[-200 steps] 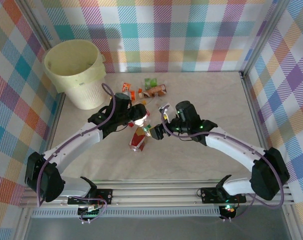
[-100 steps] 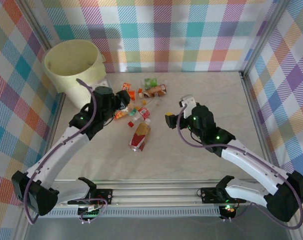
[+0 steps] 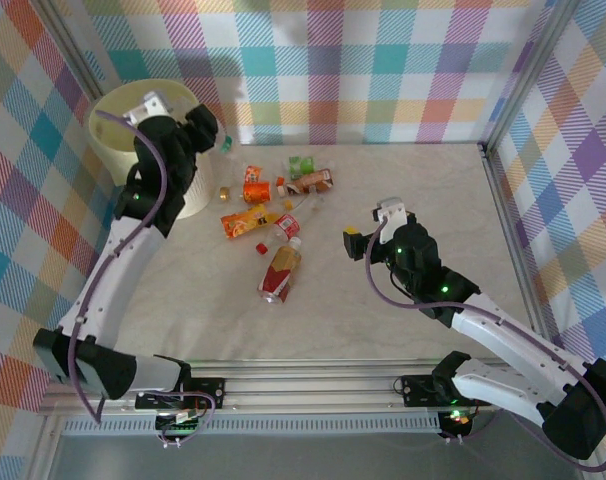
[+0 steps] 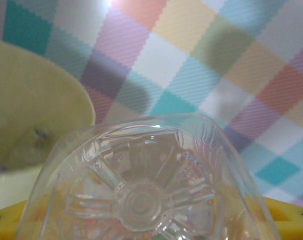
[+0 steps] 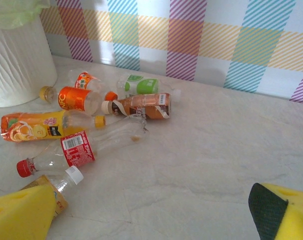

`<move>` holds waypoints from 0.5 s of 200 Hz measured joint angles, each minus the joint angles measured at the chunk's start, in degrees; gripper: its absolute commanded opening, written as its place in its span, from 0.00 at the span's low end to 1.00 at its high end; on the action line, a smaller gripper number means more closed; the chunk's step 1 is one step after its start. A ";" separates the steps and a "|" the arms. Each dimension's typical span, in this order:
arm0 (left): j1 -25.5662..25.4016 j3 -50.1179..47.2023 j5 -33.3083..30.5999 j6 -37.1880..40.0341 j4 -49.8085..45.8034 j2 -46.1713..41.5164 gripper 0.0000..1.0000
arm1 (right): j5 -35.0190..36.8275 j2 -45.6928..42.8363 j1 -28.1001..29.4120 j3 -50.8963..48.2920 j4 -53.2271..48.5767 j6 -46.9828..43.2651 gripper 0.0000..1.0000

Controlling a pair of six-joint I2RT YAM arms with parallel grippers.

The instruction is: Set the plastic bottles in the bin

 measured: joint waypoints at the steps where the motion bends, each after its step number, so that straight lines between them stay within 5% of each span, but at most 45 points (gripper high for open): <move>1: 0.13 0.15 -0.02 0.04 0.15 0.20 0.61 | 0.02 0.00 0.00 0.00 0.00 0.02 1.00; 100: 15.69 18.69 -4.15 -1.18 3.08 19.47 0.62 | 0.20 0.13 0.00 0.00 -2.86 2.60 0.99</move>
